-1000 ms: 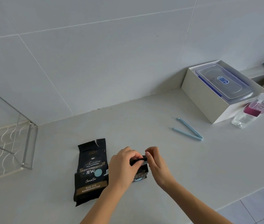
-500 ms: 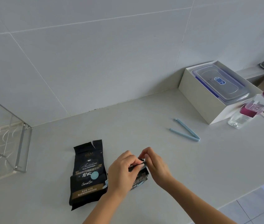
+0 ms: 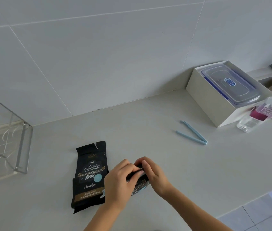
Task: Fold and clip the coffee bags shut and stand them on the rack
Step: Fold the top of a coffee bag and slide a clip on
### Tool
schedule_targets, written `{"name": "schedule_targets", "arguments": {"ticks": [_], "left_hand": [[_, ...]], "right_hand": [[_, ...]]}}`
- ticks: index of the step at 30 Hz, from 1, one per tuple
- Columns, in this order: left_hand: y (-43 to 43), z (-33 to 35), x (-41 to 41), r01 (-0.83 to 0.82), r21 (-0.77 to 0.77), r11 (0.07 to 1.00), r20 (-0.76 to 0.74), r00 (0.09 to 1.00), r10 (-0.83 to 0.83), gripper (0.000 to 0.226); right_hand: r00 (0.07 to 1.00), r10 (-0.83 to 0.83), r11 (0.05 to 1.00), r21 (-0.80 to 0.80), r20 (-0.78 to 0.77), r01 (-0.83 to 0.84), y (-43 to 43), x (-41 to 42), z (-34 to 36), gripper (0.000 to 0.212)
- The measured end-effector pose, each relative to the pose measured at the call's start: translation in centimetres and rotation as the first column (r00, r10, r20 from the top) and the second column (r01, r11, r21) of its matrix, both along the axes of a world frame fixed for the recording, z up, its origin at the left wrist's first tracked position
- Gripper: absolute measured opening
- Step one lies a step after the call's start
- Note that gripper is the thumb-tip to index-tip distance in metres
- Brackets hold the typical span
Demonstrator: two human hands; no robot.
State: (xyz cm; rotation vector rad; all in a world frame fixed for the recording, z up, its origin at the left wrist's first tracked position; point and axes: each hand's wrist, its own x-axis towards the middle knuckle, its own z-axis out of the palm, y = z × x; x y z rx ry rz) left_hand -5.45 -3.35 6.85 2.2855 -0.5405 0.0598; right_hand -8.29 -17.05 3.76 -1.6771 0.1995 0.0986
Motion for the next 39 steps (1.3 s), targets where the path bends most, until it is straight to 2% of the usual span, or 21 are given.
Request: {"name": "schedule_targets", "arguments": {"ticks": [5, 9, 15, 19, 21, 23, 25, 27, 30, 35, 39], "left_hand": [[-0.1, 0.3, 0.4, -0.022, -0.036, 0.999, 0.005, 1.0, 0.022, 0.014], [0.3, 0.6, 0.5, 0.042, 0.005, 0.999, -0.014, 0.999, -0.042, 0.014], [0.9, 1.6, 2.1, 0.17, 0.044, 0.985, -0.122, 0.979, -0.163, 0.009], [3.3, 1.7, 2.9, 0.192, 0.145, 0.971, -0.13, 0.976, -0.173, 0.01], [4.4, 1.6, 2.9, 0.168, 0.166, 0.972, -0.126, 0.981, -0.148, 0.008], [4.5, 1.5, 2.8, 0.146, 0.181, 0.973, -0.082, 0.988, -0.133, 0.006], [4.2, 1.5, 2.4, 0.133, 0.189, 0.973, -0.016, 0.991, -0.132, 0.006], [4.0, 1.3, 2.0, 0.119, 0.168, 0.978, 0.039, 0.991, -0.128, 0.007], [4.4, 0.6, 1.3, 0.077, 0.128, 0.989, 0.099, 0.991, -0.09, 0.006], [4.6, -0.1, 0.8, 0.059, 0.079, 0.995, 0.142, 0.987, -0.07, 0.004], [4.0, -0.2, 0.8, 0.006, 0.014, 1.0, 0.114, 0.993, -0.007, 0.002]], "right_hand": [[0.996, 0.007, 0.988, -0.154, 0.084, 0.006, -0.1, 0.6, -0.5, 0.034], [0.993, 0.049, 0.96, -0.28, 0.103, -0.018, -0.2, 0.3, -1.4, 0.04], [0.997, 0.07, 0.97, -0.233, 0.023, -0.063, -2.1, 0.5, -1.4, 0.032], [0.999, 0.023, 0.987, -0.156, -0.025, -0.027, -3.2, 0.7, -0.5, 0.04], [1.0, 0.002, 0.99, -0.143, 0.002, -0.002, -3.4, 0.9, 0.4, 0.027], [0.998, 0.052, 0.978, -0.206, 0.046, -0.041, -3.1, 1.4, 1.6, 0.01], [0.981, 0.178, 0.934, -0.326, 0.081, -0.142, -2.3, 1.8, 2.6, 0.024], [0.952, 0.286, 0.843, -0.501, 0.107, -0.197, -1.4, 1.9, 3.0, 0.027], [0.915, 0.331, 0.739, -0.667, 0.233, -0.097, -0.5, 1.4, 2.7, 0.018], [0.888, 0.331, 0.737, -0.675, 0.32, -0.032, -0.1, 0.6, 3.1, 0.007], [0.882, 0.277, 0.68, -0.726, 0.381, 0.1, 0.2, 0.8, 3.6, 0.009]]}}
